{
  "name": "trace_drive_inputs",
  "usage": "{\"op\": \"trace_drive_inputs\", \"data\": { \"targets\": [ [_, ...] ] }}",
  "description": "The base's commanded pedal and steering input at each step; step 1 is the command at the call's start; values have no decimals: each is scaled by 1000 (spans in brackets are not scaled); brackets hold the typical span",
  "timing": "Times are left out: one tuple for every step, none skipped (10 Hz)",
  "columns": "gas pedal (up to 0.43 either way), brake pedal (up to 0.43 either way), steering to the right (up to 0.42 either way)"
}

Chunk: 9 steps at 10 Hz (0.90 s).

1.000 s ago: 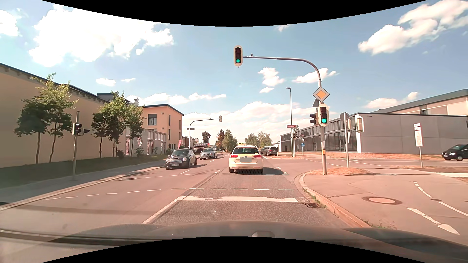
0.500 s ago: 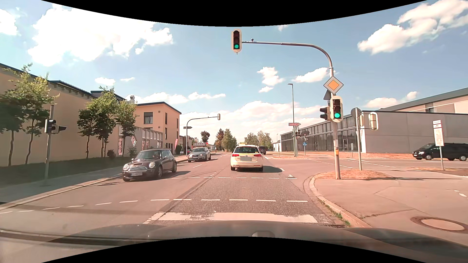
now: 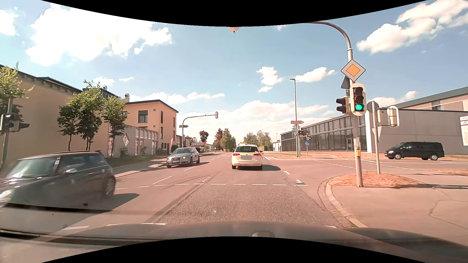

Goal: Follow the waypoints while adhering to traffic rules and regulations

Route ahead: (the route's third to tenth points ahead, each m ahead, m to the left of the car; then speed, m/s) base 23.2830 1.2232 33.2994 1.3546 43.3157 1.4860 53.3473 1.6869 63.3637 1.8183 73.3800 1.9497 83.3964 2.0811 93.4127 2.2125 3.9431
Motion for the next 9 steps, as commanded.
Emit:
{"op": "trace_drive_inputs", "data": {
  "targets": [
    [228, 0, 9],
    [228, 0, 9],
    [228, 0, 9],
    [228, 0, 8],
    [228, 0, 7],
    [228, 0, 7],
    [220, 0, 6],
    [209, 0, 5],
    [209, 0, 4]
  ]
}}
